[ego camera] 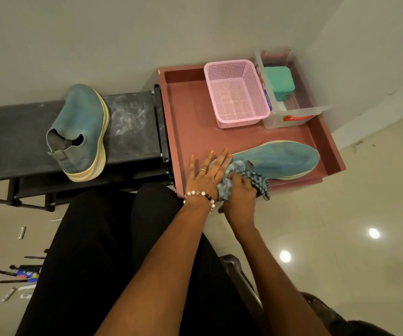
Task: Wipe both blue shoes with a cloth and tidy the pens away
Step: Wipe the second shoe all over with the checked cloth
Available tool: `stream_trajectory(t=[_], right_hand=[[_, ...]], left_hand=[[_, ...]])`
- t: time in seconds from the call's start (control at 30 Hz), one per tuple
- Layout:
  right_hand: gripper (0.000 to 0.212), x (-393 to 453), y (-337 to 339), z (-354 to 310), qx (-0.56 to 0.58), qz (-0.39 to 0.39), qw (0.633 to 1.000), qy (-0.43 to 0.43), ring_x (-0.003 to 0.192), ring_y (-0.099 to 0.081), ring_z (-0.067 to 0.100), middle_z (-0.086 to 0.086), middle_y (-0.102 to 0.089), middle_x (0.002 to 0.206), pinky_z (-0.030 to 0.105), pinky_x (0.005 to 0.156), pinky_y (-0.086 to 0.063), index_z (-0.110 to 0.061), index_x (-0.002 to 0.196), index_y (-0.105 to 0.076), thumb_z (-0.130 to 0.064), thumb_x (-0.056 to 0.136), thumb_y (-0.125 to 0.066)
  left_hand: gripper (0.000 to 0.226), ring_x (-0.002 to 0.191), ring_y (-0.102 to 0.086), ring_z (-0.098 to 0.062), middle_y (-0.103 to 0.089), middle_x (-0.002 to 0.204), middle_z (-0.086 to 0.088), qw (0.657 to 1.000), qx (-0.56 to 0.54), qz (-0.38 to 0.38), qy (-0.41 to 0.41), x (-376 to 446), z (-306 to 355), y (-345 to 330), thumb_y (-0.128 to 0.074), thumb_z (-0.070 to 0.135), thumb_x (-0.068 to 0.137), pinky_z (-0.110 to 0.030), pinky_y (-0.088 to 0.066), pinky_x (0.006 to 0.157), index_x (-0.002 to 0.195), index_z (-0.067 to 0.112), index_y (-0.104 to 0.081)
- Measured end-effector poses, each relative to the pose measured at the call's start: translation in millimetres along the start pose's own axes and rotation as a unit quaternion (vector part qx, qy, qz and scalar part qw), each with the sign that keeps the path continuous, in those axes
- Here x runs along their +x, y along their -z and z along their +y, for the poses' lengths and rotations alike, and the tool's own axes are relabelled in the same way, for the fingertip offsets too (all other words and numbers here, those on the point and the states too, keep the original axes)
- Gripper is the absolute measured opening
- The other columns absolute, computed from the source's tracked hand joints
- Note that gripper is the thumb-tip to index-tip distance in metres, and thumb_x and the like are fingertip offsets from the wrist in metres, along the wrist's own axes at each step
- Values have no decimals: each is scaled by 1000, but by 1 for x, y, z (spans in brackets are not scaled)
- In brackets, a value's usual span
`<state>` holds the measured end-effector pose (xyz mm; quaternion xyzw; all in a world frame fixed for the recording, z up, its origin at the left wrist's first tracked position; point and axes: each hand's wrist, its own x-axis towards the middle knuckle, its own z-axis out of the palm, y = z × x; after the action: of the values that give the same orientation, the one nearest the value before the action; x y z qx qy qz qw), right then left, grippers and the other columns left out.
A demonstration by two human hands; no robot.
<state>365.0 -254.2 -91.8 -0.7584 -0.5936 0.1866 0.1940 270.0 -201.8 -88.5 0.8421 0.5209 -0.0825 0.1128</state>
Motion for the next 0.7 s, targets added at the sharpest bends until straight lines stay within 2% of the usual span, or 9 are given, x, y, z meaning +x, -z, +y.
stream_trajectory(t=[0.07, 0.1, 0.23, 0.37, 0.47, 0.53, 0.57, 0.63, 0.7], right_hand=[[91, 3, 14, 20, -22, -67, 997, 38, 95, -60, 33, 16, -63, 107, 42, 81, -51, -7, 114, -56, -3, 31, -93], [92, 7, 22, 35, -62, -81, 993, 58, 97, -59, 32, 14, -63, 108, 42, 84, -50, -10, 116, -56, -5, 31, -93], [53, 19, 38, 58, -125, 35, 990, 57, 87, -63, 35, 16, -67, 94, 41, 77, -48, -9, 107, -61, 9, 58, -72], [46, 6, -1, 1, -11, 59, 997, -49, 92, -59, 38, 22, -64, 102, 45, 80, -50, -3, 110, -59, 14, 67, -62], [64, -3, 2, 0, 32, -23, 999, -2, 89, -61, 36, 21, -63, 103, 45, 77, -53, -2, 110, -58, 6, 51, -82], [83, 3, 20, 27, -25, -76, 996, 47, 92, -61, 32, 15, -64, 105, 40, 80, -51, -9, 113, -58, -6, 36, -91], [80, 7, 29, 42, -74, -80, 992, 66, 93, -61, 33, 14, -65, 105, 39, 82, -48, -11, 114, -58, -6, 40, -90], [61, 15, 43, 62, -115, -17, 990, 77, 92, -62, 35, 15, -66, 102, 40, 81, -48, -12, 113, -60, 2, 56, -79], [52, 16, 37, 52, -93, 50, 994, 38, 90, -61, 37, 17, -65, 98, 42, 79, -50, -8, 111, -60, 10, 63, -71]], left_hand=[[88, 146, 17, -21, 28, 155, 12, 1000, -7, -1, 0, 2, 0, -3, -37, 0, 91, -62, 12, 112, 148, 27, 25], [87, 147, 16, -21, 28, 156, 12, 1000, -10, 2, 1, 3, 0, -4, -38, 3, 93, -62, 15, 110, 147, 27, 25], [97, 147, 15, -22, 27, 156, 11, 1000, -1, -5, 0, 5, 1, -5, -53, 41, 94, -62, 15, 108, 147, 26, 26], [98, 147, 15, -21, 29, 155, 11, 1000, 7, 12, 13, 3, 1, -8, -52, 17, 93, -61, 12, 111, 143, 26, 32], [99, 147, 16, -22, 30, 155, 11, 1000, 7, 1, 8, 1, 0, -6, -51, 9, 90, -61, 14, 109, 145, 27, 30], [88, 147, 15, -22, 28, 156, 12, 1000, -8, 1, 4, 1, 0, -3, -41, 6, 94, -61, 15, 110, 147, 27, 25], [86, 147, 14, -22, 26, 156, 13, 1000, -13, 7, 5, 3, 1, -2, -42, 10, 96, -61, 15, 109, 148, 28, 25], [91, 147, 13, -22, 25, 157, 12, 1000, -14, 7, 7, 4, 2, -3, -51, 30, 96, -61, 16, 108, 148, 27, 25], [92, 148, 13, -22, 25, 157, 11, 1000, -10, 7, 5, 3, 3, -4, -51, 30, 96, -61, 15, 109, 148, 26, 24]])
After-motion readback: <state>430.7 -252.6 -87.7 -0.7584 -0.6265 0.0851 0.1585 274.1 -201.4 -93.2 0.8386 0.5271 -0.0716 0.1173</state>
